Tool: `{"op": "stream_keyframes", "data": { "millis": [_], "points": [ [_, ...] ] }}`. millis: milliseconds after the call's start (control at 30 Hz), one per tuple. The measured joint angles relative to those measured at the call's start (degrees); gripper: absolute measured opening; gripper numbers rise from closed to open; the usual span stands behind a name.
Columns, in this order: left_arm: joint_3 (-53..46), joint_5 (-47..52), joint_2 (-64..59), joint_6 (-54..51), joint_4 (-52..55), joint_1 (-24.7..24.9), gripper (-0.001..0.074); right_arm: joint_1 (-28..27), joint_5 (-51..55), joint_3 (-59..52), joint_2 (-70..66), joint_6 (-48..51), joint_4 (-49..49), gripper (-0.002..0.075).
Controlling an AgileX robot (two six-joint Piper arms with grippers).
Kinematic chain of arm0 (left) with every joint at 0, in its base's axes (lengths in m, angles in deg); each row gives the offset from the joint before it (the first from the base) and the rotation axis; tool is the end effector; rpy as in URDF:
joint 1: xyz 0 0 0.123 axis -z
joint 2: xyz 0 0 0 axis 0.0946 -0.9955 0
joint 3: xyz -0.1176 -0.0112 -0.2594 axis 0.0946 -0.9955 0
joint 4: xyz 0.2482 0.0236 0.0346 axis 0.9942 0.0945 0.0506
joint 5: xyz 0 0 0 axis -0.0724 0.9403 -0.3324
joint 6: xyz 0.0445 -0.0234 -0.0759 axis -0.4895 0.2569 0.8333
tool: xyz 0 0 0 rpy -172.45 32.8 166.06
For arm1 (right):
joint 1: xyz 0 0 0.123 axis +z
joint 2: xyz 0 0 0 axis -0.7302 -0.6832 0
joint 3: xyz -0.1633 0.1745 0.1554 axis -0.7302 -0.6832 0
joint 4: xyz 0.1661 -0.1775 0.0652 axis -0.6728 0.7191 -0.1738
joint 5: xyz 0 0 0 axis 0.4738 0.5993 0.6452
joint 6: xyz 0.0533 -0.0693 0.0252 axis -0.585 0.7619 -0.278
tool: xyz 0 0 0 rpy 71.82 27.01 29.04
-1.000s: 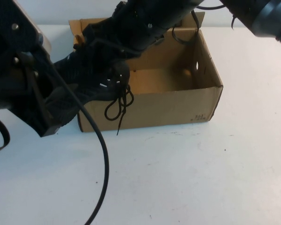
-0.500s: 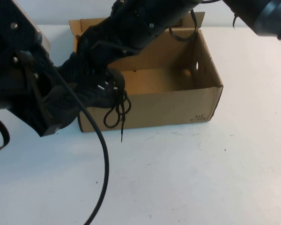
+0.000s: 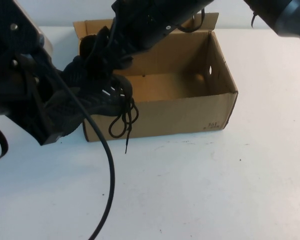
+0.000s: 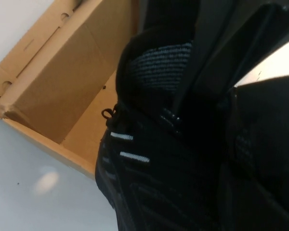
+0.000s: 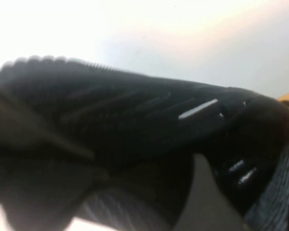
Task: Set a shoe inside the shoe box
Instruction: Hand over the shoe
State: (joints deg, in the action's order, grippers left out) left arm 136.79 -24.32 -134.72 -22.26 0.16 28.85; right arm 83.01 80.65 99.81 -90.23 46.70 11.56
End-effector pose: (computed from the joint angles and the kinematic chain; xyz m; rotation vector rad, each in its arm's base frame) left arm 0.1942 -0.1056 0.3830 1.1249 1.8387 -0.1405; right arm 0.3274 0.2915 0.4040 -1.2944 2.0801 0.7396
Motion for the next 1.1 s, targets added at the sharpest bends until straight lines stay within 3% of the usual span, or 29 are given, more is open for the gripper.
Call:
{"op": "stream_keyframes", "data": {
  "millis": [267, 433, 533, 667, 767, 867, 1100],
  "points": [
    [1.77, 0.48, 2.07, 0.00, 0.95, 0.00, 0.0075, 0.00, -5.12, 0.00, 4.88, 7.23, 3.28, 0.0448],
    [4.16, 0.93, 2.62, 0.63, 0.95, 0.00, 0.0074, 0.00, -8.49, 0.30, 8.11, 5.75, 9.09, 0.0452],
    [4.99, 0.93, 2.71, 0.63, 0.95, 0.00, 0.0073, 0.00, -8.58, 0.34, 8.39, 1.96, 15.99, 0.0398],
    [5.13, 0.93, 2.74, 1.01, 0.95, 0.00, 0.0073, -0.28, -7.94, 0.20, 6.47, -5.10, 25.88, 0.0200],
    [5.13, 0.93, 2.74, 1.11, 0.95, 0.02, 0.0073, -1.53, -7.68, -0.95, 3.63, -8.90, 28.05, 0.0053],
    [5.13, -0.21, 2.74, 1.11, 0.95, 0.12, 0.0073, -3.48, -7.57, -2.89, 0.42, -9.89, 26.76, 0.0005],
    [5.13, -1.98, 3.09, 1.77, 0.95, 0.12, 0.0072, -6.60, -8.42, -4.25, -9.71, -10.14, 22.46, -0.0014]
  ]
}}
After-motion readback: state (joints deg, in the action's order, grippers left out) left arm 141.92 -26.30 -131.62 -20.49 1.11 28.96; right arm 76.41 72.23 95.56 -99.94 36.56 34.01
